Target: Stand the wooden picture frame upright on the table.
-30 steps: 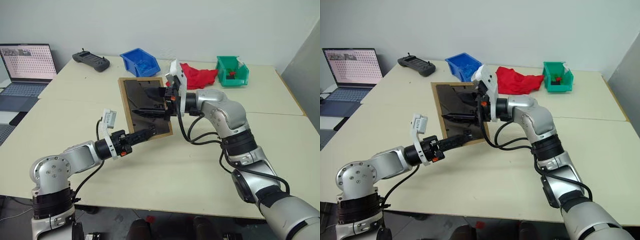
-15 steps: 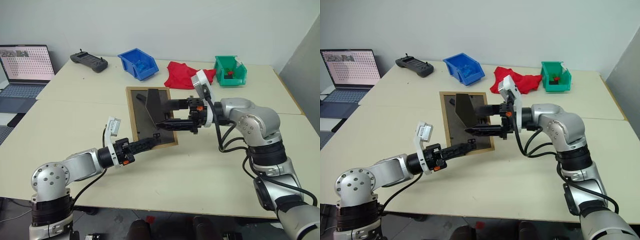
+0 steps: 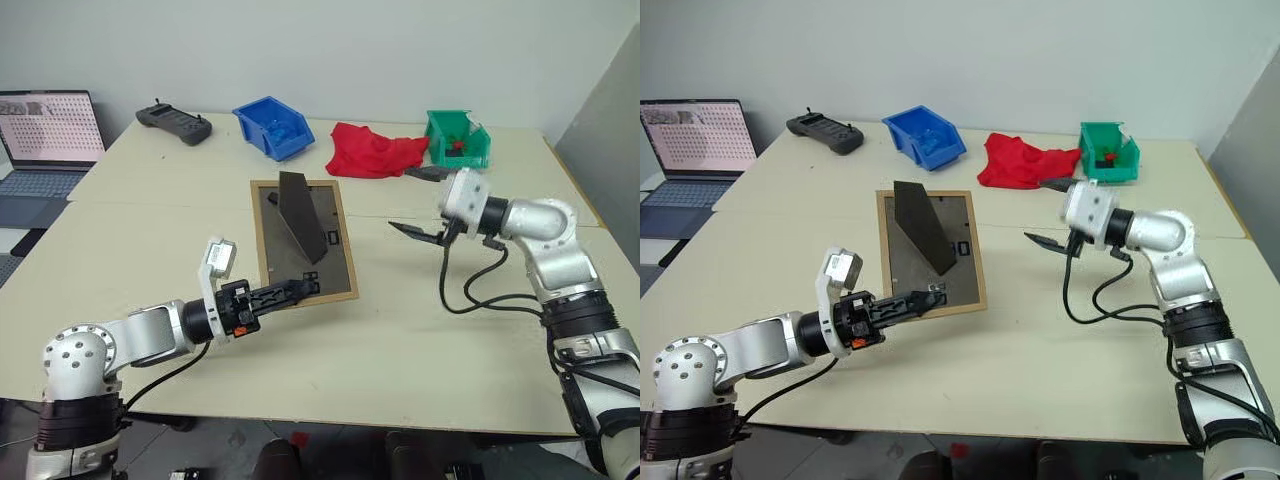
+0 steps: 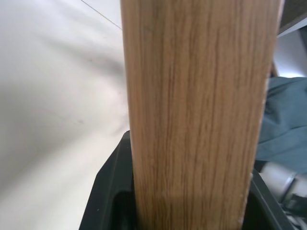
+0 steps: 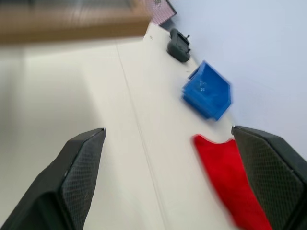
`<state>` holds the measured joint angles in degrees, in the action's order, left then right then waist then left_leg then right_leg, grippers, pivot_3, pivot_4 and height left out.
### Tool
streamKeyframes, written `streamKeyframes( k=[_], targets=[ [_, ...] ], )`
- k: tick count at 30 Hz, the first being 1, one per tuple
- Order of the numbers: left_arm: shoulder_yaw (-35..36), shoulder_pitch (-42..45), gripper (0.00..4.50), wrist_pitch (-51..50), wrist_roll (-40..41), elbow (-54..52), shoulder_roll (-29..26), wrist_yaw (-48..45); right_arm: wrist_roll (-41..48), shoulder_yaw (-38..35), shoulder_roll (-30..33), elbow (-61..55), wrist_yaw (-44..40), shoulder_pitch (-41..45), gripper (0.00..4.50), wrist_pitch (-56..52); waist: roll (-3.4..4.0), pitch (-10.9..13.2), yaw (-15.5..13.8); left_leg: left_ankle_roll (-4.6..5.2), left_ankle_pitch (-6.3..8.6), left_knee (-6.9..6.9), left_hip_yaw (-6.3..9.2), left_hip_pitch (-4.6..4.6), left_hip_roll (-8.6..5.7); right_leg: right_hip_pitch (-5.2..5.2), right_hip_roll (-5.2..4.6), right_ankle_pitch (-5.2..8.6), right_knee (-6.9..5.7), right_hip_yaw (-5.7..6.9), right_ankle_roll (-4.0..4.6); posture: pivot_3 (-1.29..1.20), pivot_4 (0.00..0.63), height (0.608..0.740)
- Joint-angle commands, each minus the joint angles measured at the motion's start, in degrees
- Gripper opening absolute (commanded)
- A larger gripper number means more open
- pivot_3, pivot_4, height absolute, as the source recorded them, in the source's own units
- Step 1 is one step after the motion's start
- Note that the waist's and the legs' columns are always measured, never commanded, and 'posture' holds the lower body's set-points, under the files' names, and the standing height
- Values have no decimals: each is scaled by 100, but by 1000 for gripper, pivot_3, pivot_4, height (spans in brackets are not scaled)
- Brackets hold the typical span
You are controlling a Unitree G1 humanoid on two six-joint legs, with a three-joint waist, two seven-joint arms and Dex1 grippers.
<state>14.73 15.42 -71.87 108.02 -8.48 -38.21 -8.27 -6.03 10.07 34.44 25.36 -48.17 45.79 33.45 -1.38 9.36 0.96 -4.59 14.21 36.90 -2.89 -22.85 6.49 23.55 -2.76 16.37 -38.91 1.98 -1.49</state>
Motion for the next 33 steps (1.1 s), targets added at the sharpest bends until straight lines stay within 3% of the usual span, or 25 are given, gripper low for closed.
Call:
streamKeyframes(
  k=[1, 7, 12, 26, 28, 33],
  targets=[
    [-176, -27, 1297, 152, 498, -166, -14, -149, -2291, 190, -244, 936, 2302, 638, 4466, 3281, -1, 4, 53, -17, -10, 1, -3, 0, 0, 1, 0, 0, 0, -3, 0, 0, 150, 740],
    [-365, -87, 1297, 215, 498, -355, -41, -354, -4304, 423, -542, 1503, 4914, 1283, 4466, 4015, -12, 12, 68, -45, -24, 1, -6, 2, 4, 1, -2, 0, -3, -1, 1, 0, 150, 740],
    [-472, -247, 1297, 259, 498, -491, -117, -463, -5219, 1037, -589, 1667, 5903, 1639, 4466, 4050, -13, 13, 62, -65, -24, 2, -6, 2, 2, 0, -6, -1, -3, -1, 1, 0, 150, 740],
    [-623, -419, 1297, 498, 498, -677, -155, -468, -5939, 1901, -282, 1959, 7519, 2087, 1576, 3754, -15, 13, 61, -65, -23, 2, -5, 3, 1, -2, -8, -1, -3, -2, 1, 0, 150, 740],
    [-555, -410, 1996, 670, 498, -613, -68, -173, -5927, 1953, -251, 1995, 7590, 2114, 1525, 3761, -15, 13, 61, -65, -23, 2, -5, 3, 1, -1, -8, -1, -4, -2, 1, 0, 150, 740],
    [115, -102, 2895, 1045, 498, -89, -99, 253, -5317, 1969, -251, 2747, 7133, 2113, 1304, 3951, -15, 13, 58, -64, -23, 4, -3, 3, -1, -4, -11, -1, -3, -1, 1, 0, 150, 740]
  ],
)
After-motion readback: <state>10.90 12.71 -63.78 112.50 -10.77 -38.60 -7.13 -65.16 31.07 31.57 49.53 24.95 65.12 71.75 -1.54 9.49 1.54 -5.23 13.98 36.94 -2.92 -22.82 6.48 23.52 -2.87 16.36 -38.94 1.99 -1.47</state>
